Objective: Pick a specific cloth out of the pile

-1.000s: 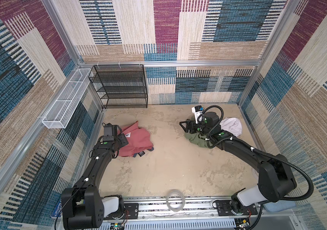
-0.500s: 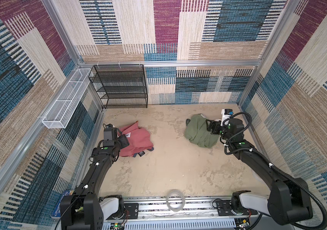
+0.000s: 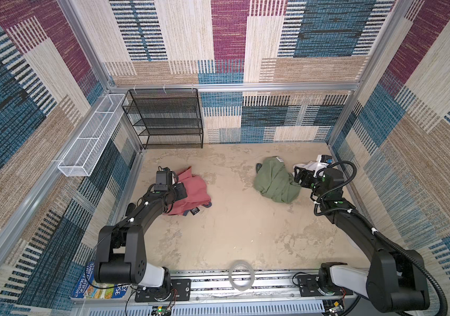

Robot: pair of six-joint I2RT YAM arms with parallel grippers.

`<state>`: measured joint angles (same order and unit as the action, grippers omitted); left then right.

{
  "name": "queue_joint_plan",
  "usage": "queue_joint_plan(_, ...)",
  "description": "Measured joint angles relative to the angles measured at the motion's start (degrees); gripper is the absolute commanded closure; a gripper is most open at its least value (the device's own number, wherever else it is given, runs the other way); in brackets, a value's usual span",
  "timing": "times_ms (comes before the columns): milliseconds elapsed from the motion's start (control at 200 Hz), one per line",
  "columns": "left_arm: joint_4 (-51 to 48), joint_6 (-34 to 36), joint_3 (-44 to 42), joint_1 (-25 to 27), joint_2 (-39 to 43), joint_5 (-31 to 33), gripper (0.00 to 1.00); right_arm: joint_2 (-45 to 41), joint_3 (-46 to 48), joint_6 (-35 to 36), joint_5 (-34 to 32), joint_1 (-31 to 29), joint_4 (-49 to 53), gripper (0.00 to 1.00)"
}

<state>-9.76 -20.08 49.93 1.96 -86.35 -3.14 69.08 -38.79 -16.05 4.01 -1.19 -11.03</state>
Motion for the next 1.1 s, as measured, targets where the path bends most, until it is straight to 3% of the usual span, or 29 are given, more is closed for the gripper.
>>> queue_joint_plan(165,0.11,-0.33,2.56,-2.45,-4.02,0.42,0.41,-0.07,2.80,1.51,-1.22,1.49,-2.75,0.07)
queue_joint_plan(340,-0.02,0.66,3.17,-4.11,-2.32,3.45,0.34,-0.46,9.57,4.85,-5.84,2.21,-11.13,0.05)
queue_joint_plan(376,0.22,0.83,2.78,-4.20,-1.20,4.50,0.31,-0.11,11.23,5.55,-6.69,2.29,-13.51,0.05)
queue_joint_plan(421,1.05,1.70,1.68,-4.17,0.57,5.27,0.14,0.87,13.16,6.23,-7.69,2.29,-16.81,0.05)
queue_joint_plan(611,5.88,5.70,-7.54,-4.17,7.61,12.61,0.10,6.86,19.71,9.27,-11.39,2.29,-30.93,0.04)
queue_joint_plan(856,31.28,12.66,-26.27,-4.37,10.60,14.88,0.03,12.26,23.63,12.20,-11.89,2.34,-45.48,0.00)
queue_joint_plan(1096,52.50,15.50,-28.20,-4.55,0.28,10.16,0.04,18.60,27.52,14.84,-6.62,2.34,-57.51,0.00)
